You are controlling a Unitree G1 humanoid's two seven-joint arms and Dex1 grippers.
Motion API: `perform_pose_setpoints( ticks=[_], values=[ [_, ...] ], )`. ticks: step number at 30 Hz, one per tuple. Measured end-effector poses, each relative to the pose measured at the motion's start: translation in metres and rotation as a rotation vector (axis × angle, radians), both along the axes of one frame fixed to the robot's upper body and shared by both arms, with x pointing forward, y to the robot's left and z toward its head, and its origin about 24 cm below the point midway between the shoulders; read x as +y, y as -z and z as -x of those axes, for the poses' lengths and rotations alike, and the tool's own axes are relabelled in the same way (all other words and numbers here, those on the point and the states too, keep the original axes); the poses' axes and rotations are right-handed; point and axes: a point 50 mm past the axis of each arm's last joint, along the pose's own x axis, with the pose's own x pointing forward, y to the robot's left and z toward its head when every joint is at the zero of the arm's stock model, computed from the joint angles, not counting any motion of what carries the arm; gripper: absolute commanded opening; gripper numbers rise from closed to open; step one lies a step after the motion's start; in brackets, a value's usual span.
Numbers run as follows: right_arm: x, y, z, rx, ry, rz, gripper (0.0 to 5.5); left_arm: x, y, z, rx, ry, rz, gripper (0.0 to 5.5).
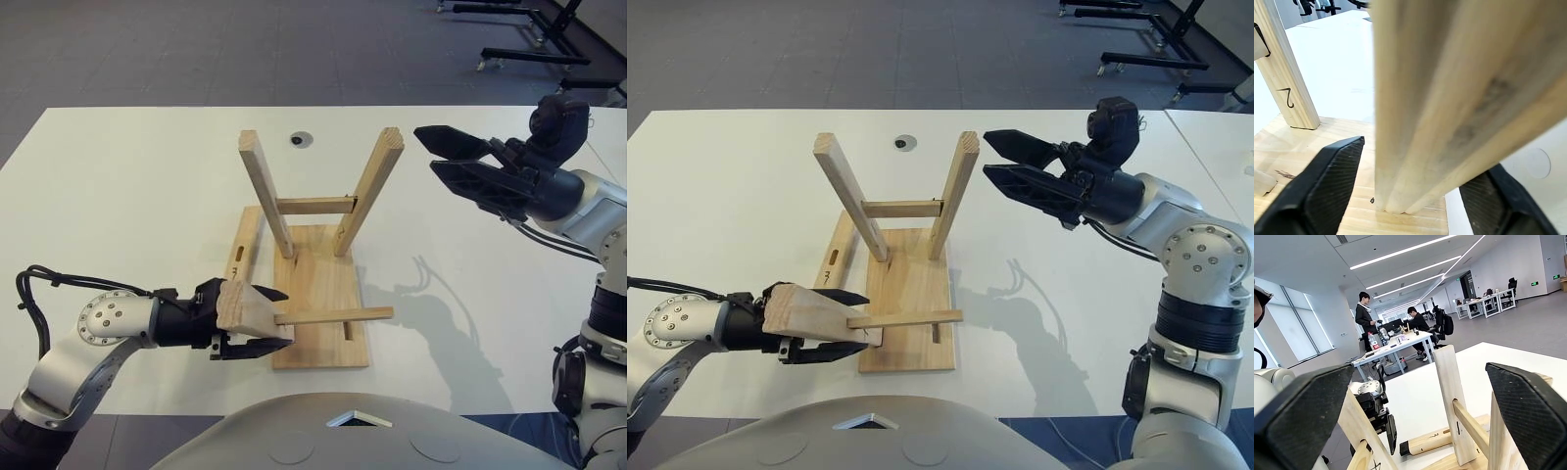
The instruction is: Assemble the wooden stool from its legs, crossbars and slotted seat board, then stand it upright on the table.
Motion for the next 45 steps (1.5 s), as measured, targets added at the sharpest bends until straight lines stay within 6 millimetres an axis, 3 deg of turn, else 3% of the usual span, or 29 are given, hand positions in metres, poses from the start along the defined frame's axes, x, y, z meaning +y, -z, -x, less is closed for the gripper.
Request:
perform_pose_setpoints(
  ticks=[7,12,21,30,34,40,45],
  values=[
    [-0.001,0.001,0.0,-0.003,0.011,0.002,4.94,0.001,-0.006,0.001,-0.032,0.015,0.01,4.75],
    [-0.001,0.003,0.0,0.004,0.012,0.003,4.94,0.008,0.001,0.015,0.063,0.062,-0.041,5.38],
    [-0.001,0.004,0.0,0.003,0.015,0.006,4.94,0.015,-0.003,0.013,0.036,0.022,-0.053,5.38],
    [0.001,0.006,0.002,-0.004,0.016,0.001,4.94,0.037,-0.007,0.023,0.052,-0.062,-0.066,5.38],
    [0.002,0.007,0.002,-0.008,0.024,-0.009,4.94,0.051,-0.006,0.018,0.036,-0.162,-0.128,5.38],
    [0.003,0.012,0.005,-0.003,0.04,-0.016,4.94,0.07,0.015,0.009,0.055,-0.387,-0.236,5.38],
    [0.004,0.017,0.009,0.007,0.059,-0.015,4.94,0.058,0.031,-0.005,0.054,-0.543,-0.172,5.38]
  ],
)
